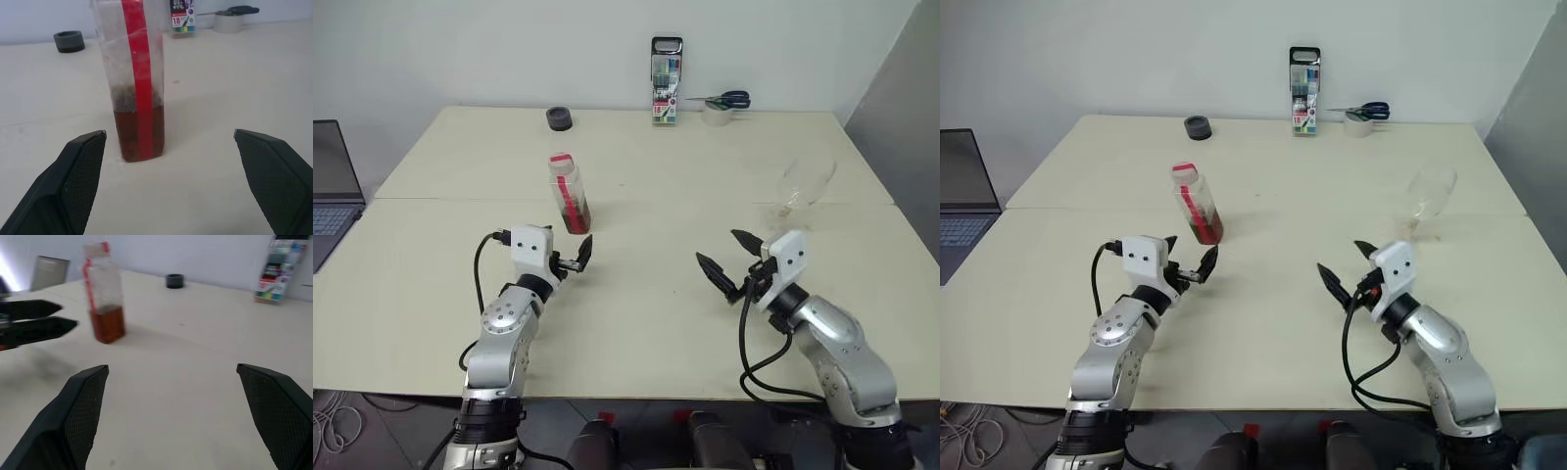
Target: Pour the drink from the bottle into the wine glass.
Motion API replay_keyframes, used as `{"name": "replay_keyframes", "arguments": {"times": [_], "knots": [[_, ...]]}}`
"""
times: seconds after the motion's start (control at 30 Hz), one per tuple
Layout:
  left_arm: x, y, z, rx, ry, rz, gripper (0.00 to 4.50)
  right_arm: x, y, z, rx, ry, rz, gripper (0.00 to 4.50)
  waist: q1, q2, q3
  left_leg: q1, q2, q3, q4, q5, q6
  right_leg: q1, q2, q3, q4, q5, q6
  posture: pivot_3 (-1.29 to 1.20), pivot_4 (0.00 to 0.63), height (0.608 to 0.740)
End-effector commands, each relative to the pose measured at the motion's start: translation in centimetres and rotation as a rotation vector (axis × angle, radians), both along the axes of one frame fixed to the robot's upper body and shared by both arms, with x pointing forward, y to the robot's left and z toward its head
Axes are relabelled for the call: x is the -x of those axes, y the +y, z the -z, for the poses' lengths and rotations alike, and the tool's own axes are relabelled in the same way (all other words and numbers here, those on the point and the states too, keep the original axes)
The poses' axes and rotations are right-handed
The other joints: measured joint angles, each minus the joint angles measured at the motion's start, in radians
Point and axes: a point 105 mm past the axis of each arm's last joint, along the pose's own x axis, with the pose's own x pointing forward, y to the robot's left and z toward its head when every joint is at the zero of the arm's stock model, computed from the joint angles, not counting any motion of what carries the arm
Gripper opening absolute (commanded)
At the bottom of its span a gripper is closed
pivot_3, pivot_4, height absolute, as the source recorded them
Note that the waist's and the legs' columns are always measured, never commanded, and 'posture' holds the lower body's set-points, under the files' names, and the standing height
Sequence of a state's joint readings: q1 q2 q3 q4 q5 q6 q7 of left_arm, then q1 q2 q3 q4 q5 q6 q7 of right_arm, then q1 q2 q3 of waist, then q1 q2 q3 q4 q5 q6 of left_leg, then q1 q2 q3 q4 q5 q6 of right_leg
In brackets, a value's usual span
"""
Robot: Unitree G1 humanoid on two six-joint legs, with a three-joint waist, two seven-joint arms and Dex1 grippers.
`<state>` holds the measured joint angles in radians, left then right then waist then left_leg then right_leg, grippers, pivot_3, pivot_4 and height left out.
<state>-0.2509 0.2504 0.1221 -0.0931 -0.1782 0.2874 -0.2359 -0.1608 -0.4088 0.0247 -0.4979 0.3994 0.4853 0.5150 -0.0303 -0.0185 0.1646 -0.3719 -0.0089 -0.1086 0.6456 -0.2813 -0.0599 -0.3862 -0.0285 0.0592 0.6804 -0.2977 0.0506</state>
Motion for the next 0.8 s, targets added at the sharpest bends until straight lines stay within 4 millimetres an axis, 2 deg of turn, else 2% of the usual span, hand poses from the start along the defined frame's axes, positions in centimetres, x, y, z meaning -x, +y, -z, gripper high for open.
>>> {"name": "replay_keyframes", "arguments": {"times": [0.03, 0.27, 0.57, 0.8], "knots": [[-0.6, 0.2, -1.2, 0.015, -0.035, -0.033, 4.47, 0.8, 0.9, -1.3, 0.012, -0.005, -0.103, 4.5, 0.0, 0.0, 0.0, 0.0, 0.0, 0.0, 0.0, 0.0, 0.0, 0.0, 0.0, 0.0, 0.0, 0.0, 0.0, 0.0, 0.15, 0.74], [-1.7, -0.7, -2.2, 0.026, -0.042, -0.025, 4.47, 0.5, 1.2, -1.8, 0.043, -0.009, -0.145, 4.5, 0.001, 0.0, 0.0, -0.001, 0.0, 0.0, 0.0, 0.0, 0.0, -0.001, 0.0, -0.001, 0.0, 0.0, 0.0, 0.0, 0.15, 0.74], [-3.0, -0.1, -2.8, 0.01, -0.053, -0.083, 4.47, 0.5, 1.6, -2.7, 0.027, -0.028, -0.192, 4.5, 0.001, 0.0, 0.0, -0.001, 0.0, 0.0, 0.0, 0.0, 0.0, -0.001, 0.0, -0.001, 0.0, 0.0, 0.0, 0.0, 0.15, 0.74], [-4.1, -0.9, -3.4, 0.025, -0.061, -0.067, 4.47, 0.2, 1.7, -3.3, 0.02, -0.051, -0.186, 4.5, 0.001, -0.001, 0.0, -0.002, 0.0, -0.002, 0.0, 0.0, 0.0, -0.001, 0.0, -0.002, 0.0, 0.0, 0.0, 0.0, 0.15, 0.74]]}}
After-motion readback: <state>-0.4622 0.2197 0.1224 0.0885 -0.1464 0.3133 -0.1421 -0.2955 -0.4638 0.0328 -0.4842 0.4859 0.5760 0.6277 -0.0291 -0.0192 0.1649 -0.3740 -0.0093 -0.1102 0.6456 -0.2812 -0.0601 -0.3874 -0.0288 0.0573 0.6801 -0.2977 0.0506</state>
